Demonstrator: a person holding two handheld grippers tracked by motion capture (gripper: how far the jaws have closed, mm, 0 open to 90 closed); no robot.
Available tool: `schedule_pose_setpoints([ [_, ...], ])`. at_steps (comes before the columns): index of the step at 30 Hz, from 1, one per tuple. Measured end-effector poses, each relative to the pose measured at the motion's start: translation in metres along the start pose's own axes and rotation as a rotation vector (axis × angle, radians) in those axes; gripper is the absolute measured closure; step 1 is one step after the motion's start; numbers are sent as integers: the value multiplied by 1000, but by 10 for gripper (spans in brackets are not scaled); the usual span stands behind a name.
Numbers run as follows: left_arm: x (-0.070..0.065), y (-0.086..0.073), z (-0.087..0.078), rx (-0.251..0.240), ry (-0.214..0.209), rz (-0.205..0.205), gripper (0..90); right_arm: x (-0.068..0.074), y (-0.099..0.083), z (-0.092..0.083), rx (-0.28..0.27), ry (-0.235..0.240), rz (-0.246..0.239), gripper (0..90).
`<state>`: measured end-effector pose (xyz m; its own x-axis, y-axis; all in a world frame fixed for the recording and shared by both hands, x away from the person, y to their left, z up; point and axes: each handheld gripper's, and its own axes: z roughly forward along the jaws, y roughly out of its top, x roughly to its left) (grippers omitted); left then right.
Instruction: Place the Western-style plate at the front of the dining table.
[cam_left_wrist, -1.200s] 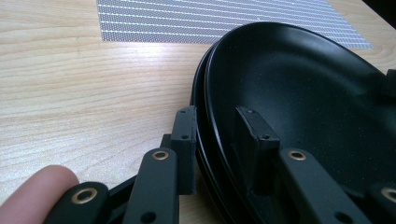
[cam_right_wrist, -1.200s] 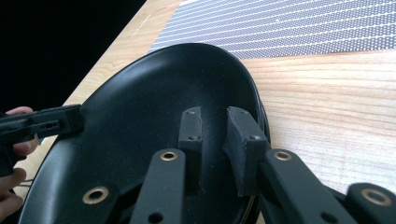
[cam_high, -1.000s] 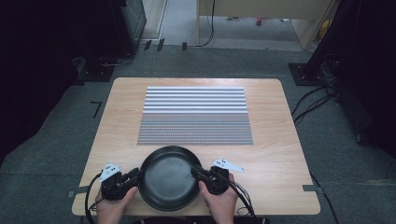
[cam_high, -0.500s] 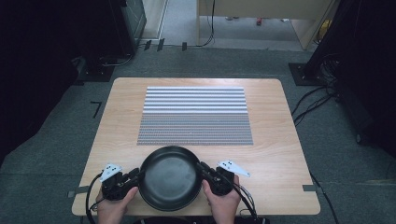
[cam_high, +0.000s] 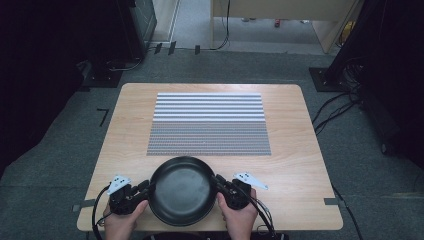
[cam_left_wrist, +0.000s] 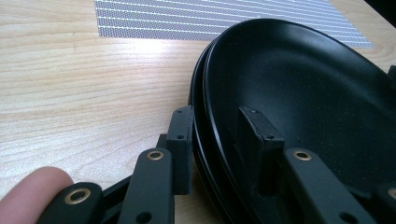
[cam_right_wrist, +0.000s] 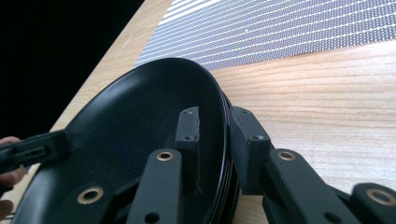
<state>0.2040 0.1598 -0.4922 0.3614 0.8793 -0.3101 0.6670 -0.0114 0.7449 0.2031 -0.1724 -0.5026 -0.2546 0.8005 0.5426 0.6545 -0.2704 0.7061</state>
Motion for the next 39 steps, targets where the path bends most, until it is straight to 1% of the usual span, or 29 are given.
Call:
schedule_pose_setpoints([
  [1, 0, 0, 0, 2, -4, -2, 664, -2, 2, 0, 8, 12, 21, 749],
  [3, 1, 0, 1, 2, -7, -6, 660, -3, 2, 0, 10, 18, 30, 753],
  [4, 1, 0, 1, 5, -11, -12, 656, -5, 3, 0, 15, 26, 52, 757],
  [6, 1, 0, 2, 8, -11, -12, 653, -5, 3, 1, 17, 36, 67, 763],
  [7, 0, -1, 2, 10, -4, -5, 652, -6, 3, 1, 21, 47, 77, 767],
  [8, 0, -1, 2, 10, -4, -5, 651, -6, 3, 1, 21, 47, 77, 767],
  [9, 0, -1, 3, 10, -2, -6, 649, -6, 2, 2, 32, 73, 93, 769],
  [11, 0, -1, 3, 10, -1, -6, 648, -5, 2, 2, 25, 67, 86, 769],
  [16, -2, -1, 4, 8, 10, -2, 640, -5, 3, 3, 28, 68, 97, 764],
  [20, -3, -1, 4, 8, 14, -3, 640, -5, 3, 3, 26, 66, 91, 764],
  [28, -3, -1, 3, 0, 24, -9, 668, -5, 2, 3, 26, 63, 93, 788],
  [29, -2, 0, 2, -3, 19, -23, 677, -6, 2, 4, 26, 63, 99, 799],
  [30, -2, 0, 2, -3, 19, -23, 684, -6, 2, 4, 26, 63, 99, 799],
  [31, 0, -1, 2, -7, 11, -42, 691, -5, 2, 4, 26, 63, 102, 802],
  [32, 1, -1, 2, -9, 6, -51, 695, -5, 2, 4, 26, 64, 104, 804],
  [36, 1, 0, 2, -9, 1, -57, 701, -7, 2, 4, 24, 68, 111, 810],
  [38, 1, -1, 2, -9, 1, -56, 702, -7, 2, 4, 26, 74, 122, 819],
  [39, 2, -1, 2, -11, -2, -62, 704, -9, 1, 4, 24, 81, 135, 825],
])
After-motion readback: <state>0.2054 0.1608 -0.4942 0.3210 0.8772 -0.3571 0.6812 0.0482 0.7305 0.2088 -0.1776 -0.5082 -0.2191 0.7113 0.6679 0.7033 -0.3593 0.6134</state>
